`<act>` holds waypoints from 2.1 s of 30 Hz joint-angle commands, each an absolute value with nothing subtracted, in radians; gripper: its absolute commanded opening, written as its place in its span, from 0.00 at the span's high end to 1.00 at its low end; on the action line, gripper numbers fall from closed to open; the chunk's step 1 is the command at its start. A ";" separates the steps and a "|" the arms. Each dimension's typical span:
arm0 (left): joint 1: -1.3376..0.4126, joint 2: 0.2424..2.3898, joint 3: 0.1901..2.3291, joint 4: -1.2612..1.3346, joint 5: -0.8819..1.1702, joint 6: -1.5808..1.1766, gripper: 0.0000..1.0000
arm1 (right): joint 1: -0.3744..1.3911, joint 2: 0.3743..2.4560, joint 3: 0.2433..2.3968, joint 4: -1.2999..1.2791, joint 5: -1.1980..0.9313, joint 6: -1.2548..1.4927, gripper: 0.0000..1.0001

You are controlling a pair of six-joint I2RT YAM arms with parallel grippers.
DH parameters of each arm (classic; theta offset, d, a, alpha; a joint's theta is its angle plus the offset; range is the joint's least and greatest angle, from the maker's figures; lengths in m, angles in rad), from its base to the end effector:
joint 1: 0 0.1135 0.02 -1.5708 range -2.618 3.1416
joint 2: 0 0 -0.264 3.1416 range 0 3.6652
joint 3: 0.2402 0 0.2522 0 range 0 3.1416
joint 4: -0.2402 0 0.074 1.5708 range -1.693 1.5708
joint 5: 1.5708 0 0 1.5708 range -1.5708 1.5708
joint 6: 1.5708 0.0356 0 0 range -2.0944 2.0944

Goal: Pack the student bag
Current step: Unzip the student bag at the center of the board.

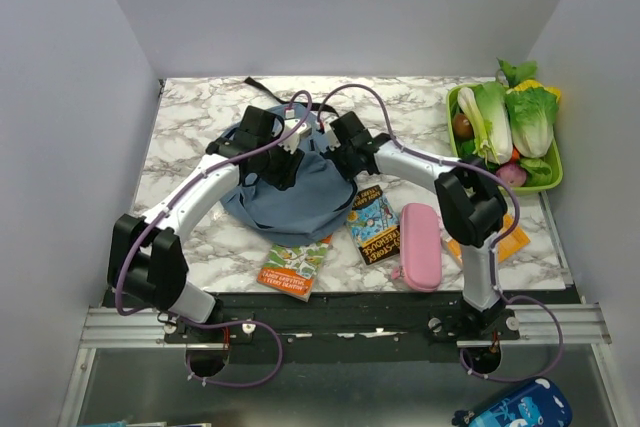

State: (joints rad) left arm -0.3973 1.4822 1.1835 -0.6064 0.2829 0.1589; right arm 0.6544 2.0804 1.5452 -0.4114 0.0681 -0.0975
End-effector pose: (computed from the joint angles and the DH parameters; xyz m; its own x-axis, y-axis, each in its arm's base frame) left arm 0.2868 -0.1311 0.2766 -0.6321 0.4300 -0.6446 0.6386 0.7603 -0.1191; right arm 0.3618 0.2745 0.1818 -0.5847 -0.5710 -0.5763 -0.6356 0.7638 -0.1119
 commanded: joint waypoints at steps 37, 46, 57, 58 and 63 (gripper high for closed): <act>-0.522 1.990 1.638 -0.476 0.468 0.610 0.30 | 0.652 1.434 0.810 0.153 0.054 0.276 0.99; -0.535 2.069 1.746 -0.643 0.612 0.908 0.22 | 0.650 1.421 0.779 0.222 0.057 0.330 0.99; -0.565 2.227 1.983 -0.865 0.752 1.090 0.19 | 0.650 1.371 0.724 0.304 0.038 0.345 0.99; -0.565 2.246 2.000 -0.897 0.770 1.130 0.19 | 0.650 1.373 0.724 0.304 0.038 0.347 0.99; -0.578 2.289 2.066 -0.992 0.788 1.210 0.26 | 0.650 1.374 0.724 0.310 0.038 0.345 0.99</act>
